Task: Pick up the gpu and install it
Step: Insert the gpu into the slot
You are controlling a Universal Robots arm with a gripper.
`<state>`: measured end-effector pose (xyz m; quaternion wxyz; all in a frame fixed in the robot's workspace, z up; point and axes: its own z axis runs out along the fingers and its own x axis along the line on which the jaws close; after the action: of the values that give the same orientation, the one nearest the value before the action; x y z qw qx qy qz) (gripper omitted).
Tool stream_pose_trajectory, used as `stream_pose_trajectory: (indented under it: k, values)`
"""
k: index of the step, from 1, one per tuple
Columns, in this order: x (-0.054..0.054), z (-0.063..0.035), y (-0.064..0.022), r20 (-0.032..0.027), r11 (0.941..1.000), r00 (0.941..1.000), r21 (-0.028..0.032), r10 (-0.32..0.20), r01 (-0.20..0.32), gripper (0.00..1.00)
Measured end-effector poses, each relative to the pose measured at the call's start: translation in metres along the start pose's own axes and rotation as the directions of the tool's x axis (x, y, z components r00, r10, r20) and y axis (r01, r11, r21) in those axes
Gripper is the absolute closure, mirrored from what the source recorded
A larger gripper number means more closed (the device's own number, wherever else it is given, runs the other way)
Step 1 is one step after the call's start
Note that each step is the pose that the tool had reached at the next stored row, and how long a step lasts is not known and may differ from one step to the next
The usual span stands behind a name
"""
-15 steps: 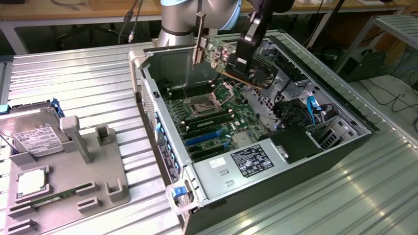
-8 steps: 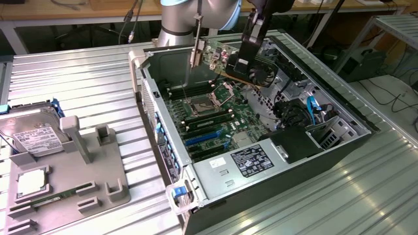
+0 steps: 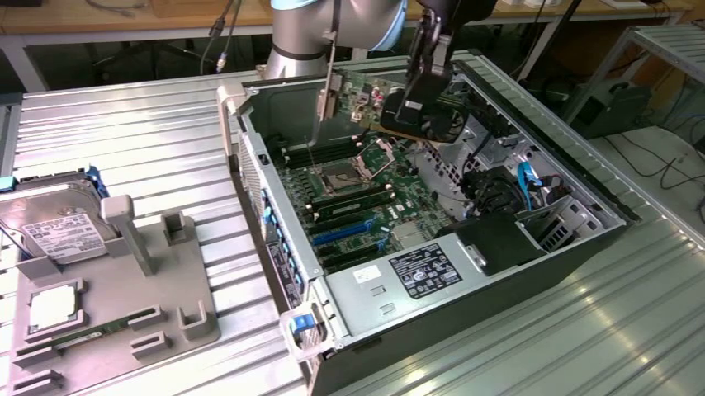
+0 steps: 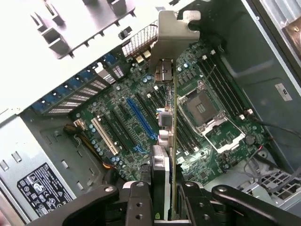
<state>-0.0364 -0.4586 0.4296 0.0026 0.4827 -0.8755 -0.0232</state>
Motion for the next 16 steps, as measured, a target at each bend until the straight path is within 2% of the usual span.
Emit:
stream_pose_trajectory:
  k: [2, 3, 4, 6, 7, 11, 12, 14, 16]
  values:
    - [0.0000, 0.0002, -0.0001, -0.0011, 0.9982, 0.9982, 0.0012, -0.061, 0.061, 0.72]
    - [0.0000, 0.0005, 0.0000, -0.0002, 0.9966, 0.9966, 0.0046, -0.082, 0.082, 0.72]
    - [0.0000, 0.0007, 0.0000, 0.0012, 0.9959, 0.9959, 0.0079, -0.090, 0.090, 0.72]
    - [-0.0001, 0.0010, -0.0001, 0.0023, 0.9948, 0.9949, 0.0106, -0.101, 0.101, 0.72]
    - [0.0000, 0.0011, -0.0001, 0.0037, 0.9944, 0.9945, 0.0099, -0.105, 0.105, 0.72]
    - [0.0000, 0.0015, -0.0002, 0.0203, 0.9921, 0.9919, 0.0011, -0.125, 0.125, 0.72]
    - [-0.0001, 0.0017, -0.0002, 0.0220, 0.9913, 0.9910, 0.0001, -0.132, 0.132, 0.72]
    - [-0.0001, 0.0020, -0.0002, 0.0213, 0.9861, 0.9859, -0.0011, -0.166, 0.166, 0.72]
    - [-0.0001, 0.0023, -0.0003, 0.0198, 0.9786, 0.9784, -0.0021, -0.206, 0.206, 0.72]
